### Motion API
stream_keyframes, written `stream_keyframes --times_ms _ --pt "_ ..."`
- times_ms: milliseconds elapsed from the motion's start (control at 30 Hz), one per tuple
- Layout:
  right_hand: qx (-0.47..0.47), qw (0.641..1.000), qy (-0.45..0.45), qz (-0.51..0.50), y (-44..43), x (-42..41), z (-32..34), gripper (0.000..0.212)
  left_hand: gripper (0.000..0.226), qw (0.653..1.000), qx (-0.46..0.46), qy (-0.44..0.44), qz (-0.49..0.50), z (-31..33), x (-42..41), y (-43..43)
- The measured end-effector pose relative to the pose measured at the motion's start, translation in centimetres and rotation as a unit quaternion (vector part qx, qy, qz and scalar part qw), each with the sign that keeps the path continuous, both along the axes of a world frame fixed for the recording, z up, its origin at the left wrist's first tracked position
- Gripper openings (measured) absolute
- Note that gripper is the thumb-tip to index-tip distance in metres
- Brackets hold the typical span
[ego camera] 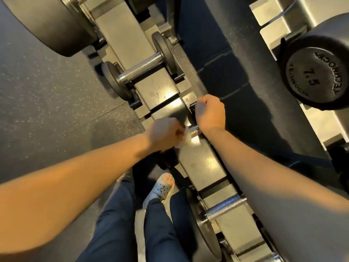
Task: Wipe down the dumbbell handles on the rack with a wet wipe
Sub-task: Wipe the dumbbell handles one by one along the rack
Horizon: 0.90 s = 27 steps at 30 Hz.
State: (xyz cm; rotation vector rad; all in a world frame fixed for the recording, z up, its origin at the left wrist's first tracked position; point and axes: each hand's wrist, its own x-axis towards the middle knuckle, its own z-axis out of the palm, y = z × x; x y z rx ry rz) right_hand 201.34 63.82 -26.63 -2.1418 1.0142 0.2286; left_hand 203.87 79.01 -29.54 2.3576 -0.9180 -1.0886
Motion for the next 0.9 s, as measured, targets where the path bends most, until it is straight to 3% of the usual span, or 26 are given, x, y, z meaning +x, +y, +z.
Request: stream_keyframes --times_ms 100,233,433,533,600,667,800,900 --pt "0.011 1.000 0.001 -0.008 0.1 0.0 0.1 0.030 0.026 0.990 0.110 0.001 -0.089 0.4 1.7 2.4" --pt "0.024 0.999 0.006 -0.027 0.1 0.0 0.0 0.031 0.030 0.978 0.161 0.001 -0.136 1.5 2.2 3.2" --pt "0.000 1.000 0.006 -0.007 0.0 -0.1 -0.6 0.029 0.031 0.978 0.151 -0.132 -0.055 2.0 -3.4 1.8" --pt "-0.006 1.000 0.005 -0.019 0.2 -0.1 -0.5 0.026 0.025 0.981 0.147 -0.129 -0.022 1.7 -3.7 1.5" --pt "-0.013 1.000 0.005 -0.009 0.3 -0.1 -0.5 0.028 0.025 0.984 0.152 -0.092 -0.023 1.6 -2.5 1.4" --pt "-0.009 1.000 0.000 0.003 0.3 -0.1 -0.4 0.030 0.029 0.988 0.154 0.007 -0.026 1.2 -0.6 2.0" --pt "-0.013 1.000 -0.006 0.008 0.1 -0.1 -0.1 0.032 0.015 0.969 0.145 0.201 -0.003 0.4 3.1 3.1" --pt "-0.017 1.000 -0.011 0.015 0.2 -0.2 -0.3 0.032 0.010 0.963 0.155 0.219 0.005 0.1 3.8 2.6"
